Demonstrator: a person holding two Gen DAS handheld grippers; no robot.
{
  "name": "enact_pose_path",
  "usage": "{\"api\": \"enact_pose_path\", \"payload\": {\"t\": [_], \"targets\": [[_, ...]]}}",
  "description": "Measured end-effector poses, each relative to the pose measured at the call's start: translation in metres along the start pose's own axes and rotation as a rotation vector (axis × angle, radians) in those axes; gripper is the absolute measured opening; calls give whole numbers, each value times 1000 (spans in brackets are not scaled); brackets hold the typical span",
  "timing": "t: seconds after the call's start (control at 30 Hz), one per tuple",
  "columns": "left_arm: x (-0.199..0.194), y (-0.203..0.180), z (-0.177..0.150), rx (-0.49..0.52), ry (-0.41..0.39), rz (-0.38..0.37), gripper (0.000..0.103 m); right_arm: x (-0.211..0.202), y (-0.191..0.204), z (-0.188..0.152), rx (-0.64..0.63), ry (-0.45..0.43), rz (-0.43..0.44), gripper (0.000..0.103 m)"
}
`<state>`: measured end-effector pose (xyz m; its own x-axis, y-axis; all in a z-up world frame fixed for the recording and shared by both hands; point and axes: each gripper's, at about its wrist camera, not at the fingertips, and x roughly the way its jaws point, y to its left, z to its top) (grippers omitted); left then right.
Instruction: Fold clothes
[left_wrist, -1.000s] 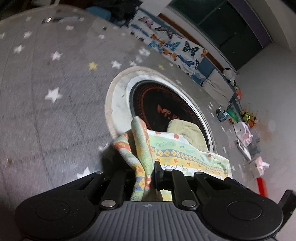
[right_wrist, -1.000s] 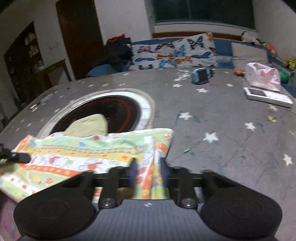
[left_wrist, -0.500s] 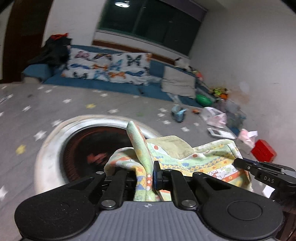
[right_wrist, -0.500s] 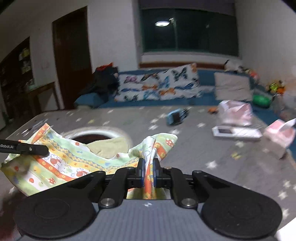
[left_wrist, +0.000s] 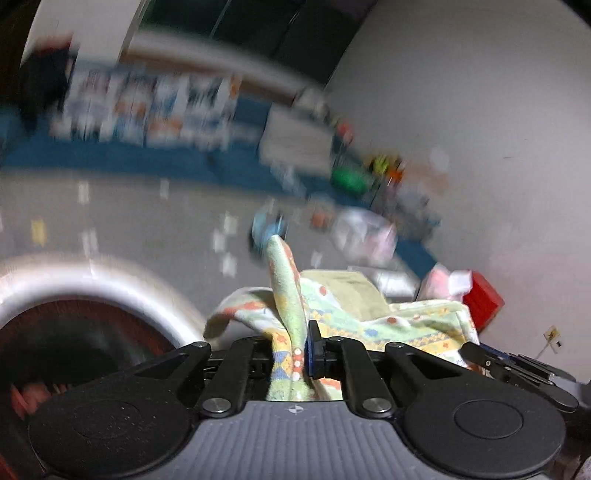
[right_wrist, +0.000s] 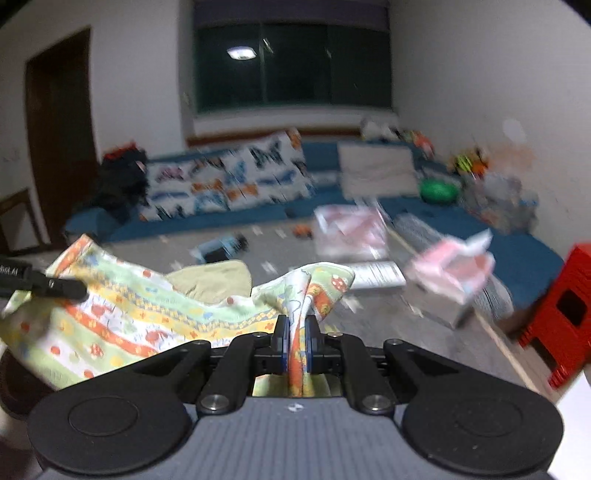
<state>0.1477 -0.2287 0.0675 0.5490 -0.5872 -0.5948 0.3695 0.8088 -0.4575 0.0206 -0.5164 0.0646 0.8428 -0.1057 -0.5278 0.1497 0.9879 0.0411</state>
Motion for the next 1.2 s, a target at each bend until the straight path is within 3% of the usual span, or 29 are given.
{"api": "enact_pose_path", "payload": {"t": [0.13,0.4,0.53,0.6,0.73,0.9,1.03,1.2], "targets": [[27,17,-27,-74,135,-8,10,17,-16,-23,-13,87,-51,8],[22,15,-44,-19,194,-21,14,18,-23,-47,-63,167,-70,8],[11,16,-56,-16,241,-86,15,7,-22,-51,-102,173,-101,8],[7,13,-60,13,247,-105,26,4,-24,-55,-116,190,-113,8],[2,9,-55,41,200,-50,53,3,-28,-64,-133,206,-129,8],[10,20,-40,15,146,17,51,4,-28,-65,-127,203,-130,8],[17,27,-35,47,114,114,36,3,-29,-64,-133,195,-133,10],[13,24,-32,106,72,201,34,-7,-28,-56,-147,150,-146,13]]}}
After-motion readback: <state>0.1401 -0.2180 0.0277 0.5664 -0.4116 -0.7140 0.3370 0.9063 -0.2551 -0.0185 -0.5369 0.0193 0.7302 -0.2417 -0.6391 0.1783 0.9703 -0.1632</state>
